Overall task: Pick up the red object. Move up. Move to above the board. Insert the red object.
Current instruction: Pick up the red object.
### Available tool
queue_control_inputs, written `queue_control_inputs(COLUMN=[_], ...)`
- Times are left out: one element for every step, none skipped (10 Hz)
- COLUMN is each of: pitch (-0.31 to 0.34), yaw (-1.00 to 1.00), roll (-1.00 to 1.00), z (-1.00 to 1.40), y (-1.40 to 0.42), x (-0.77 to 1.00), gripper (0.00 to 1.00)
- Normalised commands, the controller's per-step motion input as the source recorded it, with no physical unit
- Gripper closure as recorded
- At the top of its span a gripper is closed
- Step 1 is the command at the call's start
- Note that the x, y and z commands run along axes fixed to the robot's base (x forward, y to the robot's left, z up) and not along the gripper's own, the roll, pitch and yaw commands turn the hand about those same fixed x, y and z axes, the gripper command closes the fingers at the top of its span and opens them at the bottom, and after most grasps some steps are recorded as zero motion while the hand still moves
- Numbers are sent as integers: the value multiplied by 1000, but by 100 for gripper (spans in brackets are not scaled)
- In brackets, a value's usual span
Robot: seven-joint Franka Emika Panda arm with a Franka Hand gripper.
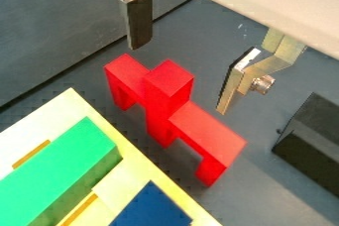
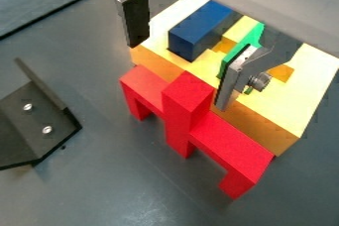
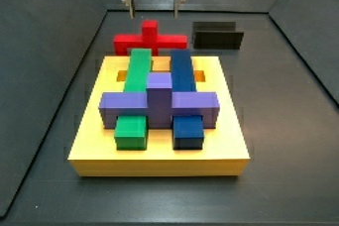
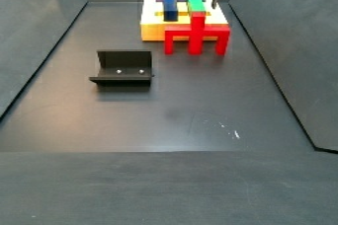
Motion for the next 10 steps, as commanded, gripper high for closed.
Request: queue_control_inputs(pitch=[0,0,0,-10,-17,-26,-46,-24,0,0], yaw=[-71,-49,0,69,203,249,214,109,0,-171], roll=[224,200,84,43,0,0,0,0,0,13], z=[-346,-309,-254,-246,-200,-157,-180,-171,-91,-89], y=[0,0,0,0,0,0,0,0,0,0], x=[-80,-34,-111,-17,0,0,-20,-29,-20,0], gripper=[0,0,0,0,0,0,0,0,0,0])
